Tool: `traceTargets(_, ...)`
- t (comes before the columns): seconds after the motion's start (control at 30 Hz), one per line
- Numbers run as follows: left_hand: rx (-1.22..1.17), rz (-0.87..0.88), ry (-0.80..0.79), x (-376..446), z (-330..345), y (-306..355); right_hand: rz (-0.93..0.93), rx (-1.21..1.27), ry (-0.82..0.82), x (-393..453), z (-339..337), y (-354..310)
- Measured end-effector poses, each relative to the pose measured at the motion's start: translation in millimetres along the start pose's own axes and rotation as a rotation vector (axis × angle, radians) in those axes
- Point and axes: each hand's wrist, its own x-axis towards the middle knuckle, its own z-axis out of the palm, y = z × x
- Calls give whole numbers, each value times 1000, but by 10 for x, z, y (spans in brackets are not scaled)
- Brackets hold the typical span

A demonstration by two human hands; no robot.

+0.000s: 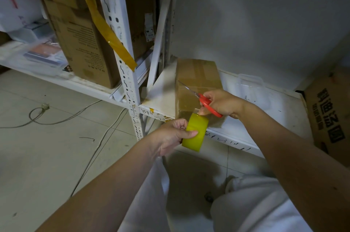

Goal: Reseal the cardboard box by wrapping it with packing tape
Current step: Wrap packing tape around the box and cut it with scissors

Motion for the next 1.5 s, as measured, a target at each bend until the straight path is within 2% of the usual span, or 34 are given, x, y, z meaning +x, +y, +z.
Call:
traceTargets(0.1,18,-76,83,30,14,59,-13,-55,57,32,61,-10)
traceTargets(0.2,33,-196,263,74,16,37,-50,10,103,65,39,-105)
traceTargets(0.27,24,-237,353,101,0,-23,-99,-28,76,98,17,-230)
traceTargets(0.4,30,-230,461,226,39,-62,-133,-265,113,295,-6,-337)
traceTargets(0.53,8,-220,553,361,79,5,-117,-373,117,525,-25,-321)
traceTargets(0.93,37,-233,622,513,-11,28,-165,-308,79,758,45,-221)
traceTargets(1.5,-18,-263,633,642,-66,-62,-156,-308,88,912,194,-105)
